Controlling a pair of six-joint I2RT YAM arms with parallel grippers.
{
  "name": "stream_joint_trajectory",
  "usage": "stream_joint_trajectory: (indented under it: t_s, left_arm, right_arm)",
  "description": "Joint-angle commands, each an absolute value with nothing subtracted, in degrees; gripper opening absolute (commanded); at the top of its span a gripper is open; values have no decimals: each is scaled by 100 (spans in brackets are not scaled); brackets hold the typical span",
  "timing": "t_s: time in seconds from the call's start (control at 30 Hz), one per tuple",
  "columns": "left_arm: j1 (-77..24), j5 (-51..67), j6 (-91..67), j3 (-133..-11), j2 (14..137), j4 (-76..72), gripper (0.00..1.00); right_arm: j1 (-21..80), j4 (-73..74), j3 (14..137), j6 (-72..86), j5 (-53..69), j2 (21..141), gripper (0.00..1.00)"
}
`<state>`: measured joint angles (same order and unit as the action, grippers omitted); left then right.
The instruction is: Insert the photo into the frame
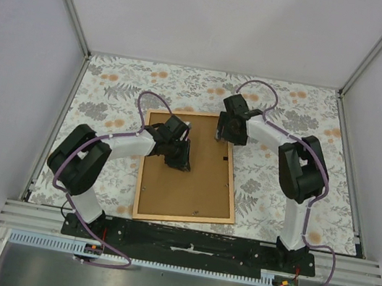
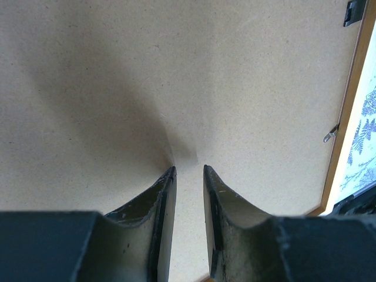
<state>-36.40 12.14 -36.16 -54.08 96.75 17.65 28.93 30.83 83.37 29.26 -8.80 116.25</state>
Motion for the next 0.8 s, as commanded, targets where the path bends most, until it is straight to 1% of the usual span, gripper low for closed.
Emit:
stream_joint_trajectory:
  t_s: [0.0, 0.07, 0.13, 0.27, 0.37, 0.4, 0.5, 0.77]
  left_arm:
    - [-3674, 1072, -3445, -5440, 9756, 1969, 32]
    - [-3665, 1072, -3454, -5432, 9756, 1977, 32]
    - [-3665, 1072, -3463, -5440, 9738, 1977, 32]
    - [-3665, 1072, -3454, -5432, 9756, 1977, 32]
    - [-3656, 1064, -3463, -5423, 9765, 1969, 32]
    - [-3665, 1063, -3454, -5440, 9773, 1977, 32]
    - [-3665, 1063, -3472, -5449, 9773, 1969, 32]
    - [-3665, 1011, -3463, -5554, 9633, 2091, 32]
  right_arm:
    - [2821, 3015, 8534, 3050, -800, 11689, 72]
    - [2821, 3015, 8482, 3076, -800, 11646, 67]
    - [2813, 2988, 8420, 3076, -826, 11611, 59]
    - [2804, 2971, 8350, 3076, -852, 11584, 37]
    - [2795, 2971, 8297, 3085, -922, 11558, 13]
    - [2786, 2962, 8288, 3094, -923, 11549, 8]
    - [2760, 2971, 8288, 3085, -879, 11566, 1]
    - [2760, 2962, 8262, 3015, -826, 11452, 0]
